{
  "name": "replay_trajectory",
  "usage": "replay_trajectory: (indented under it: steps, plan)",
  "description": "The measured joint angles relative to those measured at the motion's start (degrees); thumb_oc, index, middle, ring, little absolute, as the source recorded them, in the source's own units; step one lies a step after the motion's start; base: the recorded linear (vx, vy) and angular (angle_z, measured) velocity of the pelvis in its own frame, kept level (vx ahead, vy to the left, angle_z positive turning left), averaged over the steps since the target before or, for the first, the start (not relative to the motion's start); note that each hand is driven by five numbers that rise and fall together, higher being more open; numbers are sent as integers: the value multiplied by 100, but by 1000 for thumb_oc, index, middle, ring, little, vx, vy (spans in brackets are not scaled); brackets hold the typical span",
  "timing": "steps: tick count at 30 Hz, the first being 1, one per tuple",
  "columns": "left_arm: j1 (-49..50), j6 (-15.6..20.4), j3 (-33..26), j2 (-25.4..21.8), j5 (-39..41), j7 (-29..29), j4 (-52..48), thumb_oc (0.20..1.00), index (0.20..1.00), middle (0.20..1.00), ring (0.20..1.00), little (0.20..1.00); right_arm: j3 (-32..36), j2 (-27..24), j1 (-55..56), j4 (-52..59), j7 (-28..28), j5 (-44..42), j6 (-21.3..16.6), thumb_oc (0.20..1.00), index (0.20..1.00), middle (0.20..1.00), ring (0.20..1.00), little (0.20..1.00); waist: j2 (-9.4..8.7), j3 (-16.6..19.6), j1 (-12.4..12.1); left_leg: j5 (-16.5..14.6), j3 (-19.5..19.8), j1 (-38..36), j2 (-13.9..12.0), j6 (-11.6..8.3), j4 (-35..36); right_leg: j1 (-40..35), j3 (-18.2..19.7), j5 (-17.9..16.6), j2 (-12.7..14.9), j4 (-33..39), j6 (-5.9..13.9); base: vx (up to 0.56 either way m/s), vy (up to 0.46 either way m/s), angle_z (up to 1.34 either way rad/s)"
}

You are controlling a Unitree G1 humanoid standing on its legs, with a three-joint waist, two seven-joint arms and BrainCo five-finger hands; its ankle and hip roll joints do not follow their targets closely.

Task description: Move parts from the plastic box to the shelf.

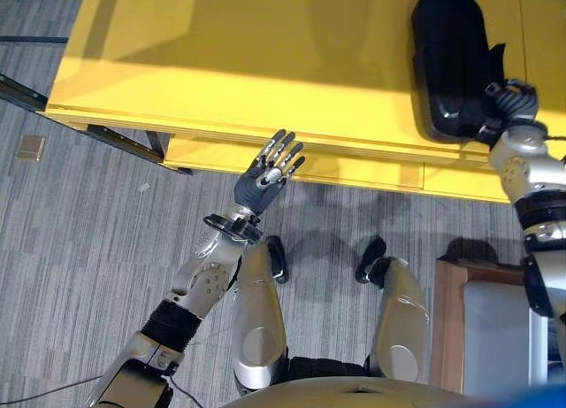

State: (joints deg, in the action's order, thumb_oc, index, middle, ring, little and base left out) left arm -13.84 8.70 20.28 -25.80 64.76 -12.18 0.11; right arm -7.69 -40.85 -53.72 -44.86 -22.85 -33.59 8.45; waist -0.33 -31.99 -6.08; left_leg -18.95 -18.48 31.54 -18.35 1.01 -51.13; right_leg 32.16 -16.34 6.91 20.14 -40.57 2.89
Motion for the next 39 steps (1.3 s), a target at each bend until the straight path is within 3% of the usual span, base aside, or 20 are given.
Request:
replay_trajectory:
  steps: [4,12,23,39]
  plan:
    - [-14,100,6,-34,114,0,0,1000,1000,1000,1000,1000,-48,-44,-162,-193,-10,41,44,200,200,200,200,200,-1,0,11,-50,-8,48,-29,22,-87,49,28,9,-5,-42,19,2,-29,-3]
    - [79,326,62,-258,645,2,-1,1000,1000,1000,1000,1000,-885,-193,-1142,-574,-180,135,282,200,200,200,200,200,-5,-2,-44,12,-51,140,-89,-46,66,180,45,-107,-176,191,4,5,-30,-7]
    - [90,326,224,-348,658,-19,-2,1000,1000,1000,1000,1000,-1341,-179,-1702,-681,-274,570,612,200,200,200,200,200,-5,-2,-70,32,-255,-93,-69,-40,209,152,191,-153,-192,249,8,49,0,-6]
    - [-294,319,280,-413,674,161,-1,1000,1000,1000,1000,1000,-1535,-3,-2035,-910,-639,305,683,200,200,200,200,200,-2,-1,-54,16,-343,108,-75,-51,53,555,404,-141,-187,20,-39,59,-14,-4]
